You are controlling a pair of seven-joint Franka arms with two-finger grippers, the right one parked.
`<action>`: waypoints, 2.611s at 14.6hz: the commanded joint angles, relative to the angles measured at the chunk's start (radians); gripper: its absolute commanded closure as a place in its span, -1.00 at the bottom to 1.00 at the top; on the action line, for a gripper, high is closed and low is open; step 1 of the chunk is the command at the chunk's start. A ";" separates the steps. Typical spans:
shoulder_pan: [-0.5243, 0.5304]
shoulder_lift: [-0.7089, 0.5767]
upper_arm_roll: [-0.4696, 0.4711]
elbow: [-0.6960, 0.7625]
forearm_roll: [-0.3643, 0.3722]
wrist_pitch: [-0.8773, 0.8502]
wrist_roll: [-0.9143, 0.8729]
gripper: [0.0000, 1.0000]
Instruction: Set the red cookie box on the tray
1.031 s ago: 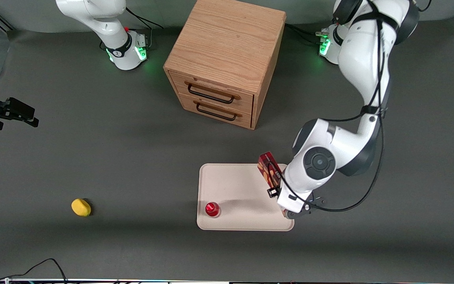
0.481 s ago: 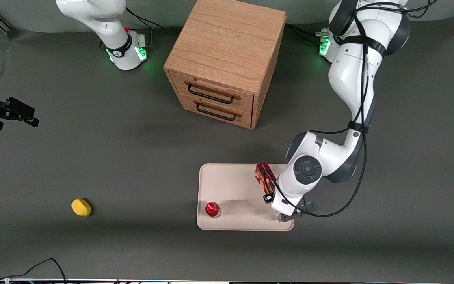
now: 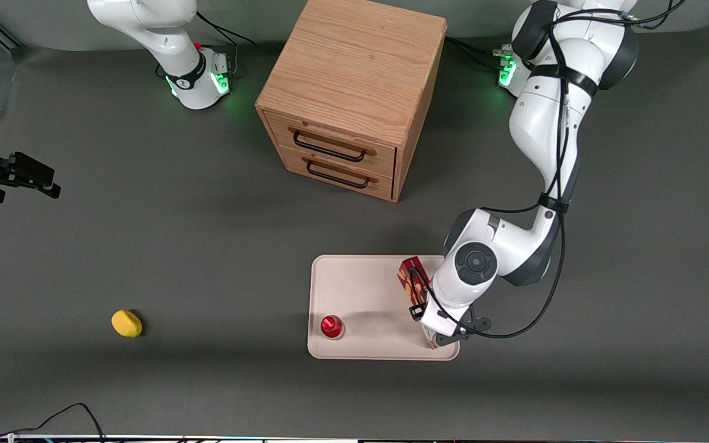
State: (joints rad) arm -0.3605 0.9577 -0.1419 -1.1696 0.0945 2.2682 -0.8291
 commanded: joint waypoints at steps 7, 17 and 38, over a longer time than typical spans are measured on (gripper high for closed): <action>-0.002 -0.001 0.004 -0.002 0.005 0.008 -0.028 -1.00; -0.002 -0.017 -0.059 0.152 -0.053 -0.293 -0.138 -1.00; 0.161 -0.877 0.102 -0.328 -0.113 -0.883 0.534 -1.00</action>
State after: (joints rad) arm -0.2038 0.2698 -0.1145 -1.2167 0.0048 1.2841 -0.4209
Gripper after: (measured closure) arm 0.000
